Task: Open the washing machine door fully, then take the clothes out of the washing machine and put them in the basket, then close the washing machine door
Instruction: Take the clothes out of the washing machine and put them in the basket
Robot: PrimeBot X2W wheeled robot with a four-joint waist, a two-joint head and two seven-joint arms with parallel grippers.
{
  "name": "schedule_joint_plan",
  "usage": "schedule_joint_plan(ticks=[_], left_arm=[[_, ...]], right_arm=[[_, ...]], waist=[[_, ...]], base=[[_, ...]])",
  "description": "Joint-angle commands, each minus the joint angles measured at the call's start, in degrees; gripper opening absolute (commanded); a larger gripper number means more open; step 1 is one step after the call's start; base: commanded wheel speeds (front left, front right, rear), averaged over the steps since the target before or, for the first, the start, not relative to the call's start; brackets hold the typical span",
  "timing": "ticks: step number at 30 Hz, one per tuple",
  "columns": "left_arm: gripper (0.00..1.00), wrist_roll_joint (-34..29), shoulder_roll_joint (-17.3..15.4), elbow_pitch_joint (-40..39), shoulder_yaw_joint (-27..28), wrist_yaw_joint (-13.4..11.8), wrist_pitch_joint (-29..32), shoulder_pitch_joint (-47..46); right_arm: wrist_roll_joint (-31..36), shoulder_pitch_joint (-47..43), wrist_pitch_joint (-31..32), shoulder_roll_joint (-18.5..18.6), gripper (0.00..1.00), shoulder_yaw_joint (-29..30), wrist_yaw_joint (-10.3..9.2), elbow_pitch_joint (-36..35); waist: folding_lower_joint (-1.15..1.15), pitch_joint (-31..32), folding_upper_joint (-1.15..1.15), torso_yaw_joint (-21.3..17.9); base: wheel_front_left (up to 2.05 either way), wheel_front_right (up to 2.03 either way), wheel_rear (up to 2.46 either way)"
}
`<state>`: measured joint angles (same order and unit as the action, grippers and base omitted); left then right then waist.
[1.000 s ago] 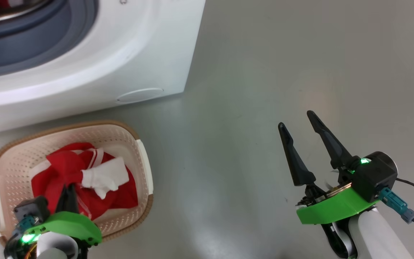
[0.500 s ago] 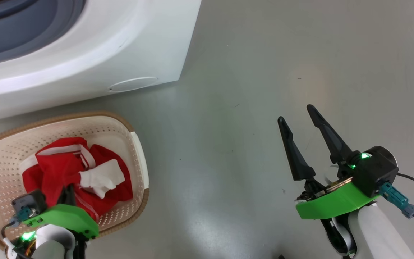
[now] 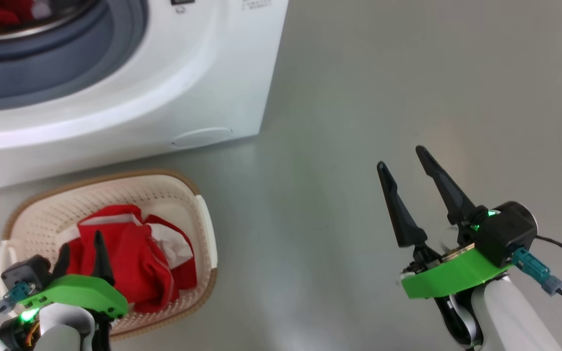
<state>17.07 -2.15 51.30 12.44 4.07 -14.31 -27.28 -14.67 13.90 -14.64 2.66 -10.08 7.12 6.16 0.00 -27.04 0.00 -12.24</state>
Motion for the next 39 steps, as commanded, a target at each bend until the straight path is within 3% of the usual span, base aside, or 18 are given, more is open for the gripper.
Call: schedule_joint_plan(ticks=[1,9,21,30,39], left_arm=[[1.00,-0.9,-0.9,-1.9,1.4,-0.2,-0.7,2.3],[1.00,0.4,-0.8,-12.7,-3.4,-1.4,-0.7,7.1],[1.00,-0.1,-0.7,-35.0,-13.3,-7.6,-0.7,19.7],[1.00,-3.1,-1.5,-47.2,-15.6,-10.4,3.1,28.4],[1.00,-3.9,-1.9,-54.2,-16.7,-11.7,5.9,34.8]], right_arm=[[-0.6,-1.6,-0.4,0.2,1.00,-1.1,0.36,-0.9],[0.0,-4.0,-0.4,0.2,1.00,-0.8,0.36,1.3],[0.1,-9.1,1.3,0.2,1.00,0.3,0.36,2.6],[0.4,-13.0,2.6,0.2,1.00,2.3,0.36,2.2],[0.6,-15.7,3.5,0.2,1.00,3.5,0.36,1.6]], waist=[[0.00,2.8,0.00,1.6],[0.00,10.0,0.00,4.6],[0.00,19.7,0.00,7.5],[0.00,24.3,0.00,7.7],[0.00,27.3,0.00,7.8]], base=[[0.00,0.00,0.00],[0.00,0.00,0.00],[0.00,0.00,0.00],[0.00,0.00,0.00],[0.00,0.00,0.00]])
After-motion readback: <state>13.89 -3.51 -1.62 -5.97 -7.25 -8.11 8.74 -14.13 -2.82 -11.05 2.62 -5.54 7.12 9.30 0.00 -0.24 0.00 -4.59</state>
